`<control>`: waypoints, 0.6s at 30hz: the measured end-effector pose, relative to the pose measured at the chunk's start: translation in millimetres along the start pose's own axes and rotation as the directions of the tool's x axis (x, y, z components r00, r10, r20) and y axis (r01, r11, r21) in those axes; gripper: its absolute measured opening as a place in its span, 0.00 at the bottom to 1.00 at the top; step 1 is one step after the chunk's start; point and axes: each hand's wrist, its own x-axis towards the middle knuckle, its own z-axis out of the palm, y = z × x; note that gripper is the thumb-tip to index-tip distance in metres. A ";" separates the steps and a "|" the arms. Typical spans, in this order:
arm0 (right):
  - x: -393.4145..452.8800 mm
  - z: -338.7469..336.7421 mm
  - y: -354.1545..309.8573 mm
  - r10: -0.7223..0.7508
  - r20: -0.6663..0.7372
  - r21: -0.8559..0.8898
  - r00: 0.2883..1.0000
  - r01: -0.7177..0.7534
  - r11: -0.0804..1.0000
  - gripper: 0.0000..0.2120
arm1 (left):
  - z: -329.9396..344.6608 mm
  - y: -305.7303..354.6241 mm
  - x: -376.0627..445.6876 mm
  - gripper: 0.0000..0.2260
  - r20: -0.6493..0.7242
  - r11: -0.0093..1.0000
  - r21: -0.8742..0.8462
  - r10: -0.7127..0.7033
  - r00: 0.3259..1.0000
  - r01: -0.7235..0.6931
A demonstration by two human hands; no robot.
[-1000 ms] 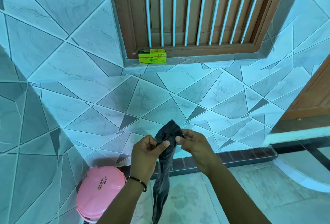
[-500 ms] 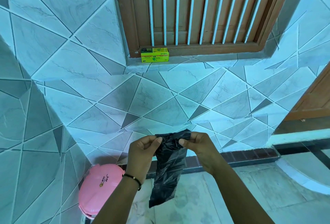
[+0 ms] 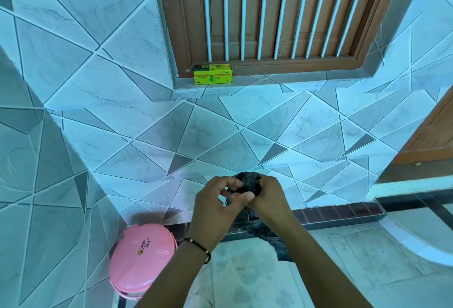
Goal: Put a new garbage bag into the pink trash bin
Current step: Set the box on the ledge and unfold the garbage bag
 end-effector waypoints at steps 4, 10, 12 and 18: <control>0.1 2.4 0.5 0.033 -0.005 -0.045 0.999 -0.033 0.998 0.08 | 1.2 -3.6 3.9 0.07 -0.058 0.999 -0.024 -0.047 0.997 0.046; -3.8 -7.8 -1.3 0.024 0.102 0.207 0.994 -0.045 0.977 0.08 | -7.1 -11.4 10.6 0.10 -0.072 0.990 -0.090 -0.114 0.991 0.107; -2.2 -9.2 -2.3 0.071 0.039 0.257 0.997 -0.079 0.963 0.07 | -7.1 -14.1 11.4 0.09 -0.083 0.986 -0.108 -0.137 0.987 0.127; 3.1 -14.3 7.2 0.180 -0.098 0.249 0.979 -0.151 0.957 0.11 | -12.8 -26.5 14.4 0.08 -0.101 0.981 -0.091 -0.182 0.978 0.173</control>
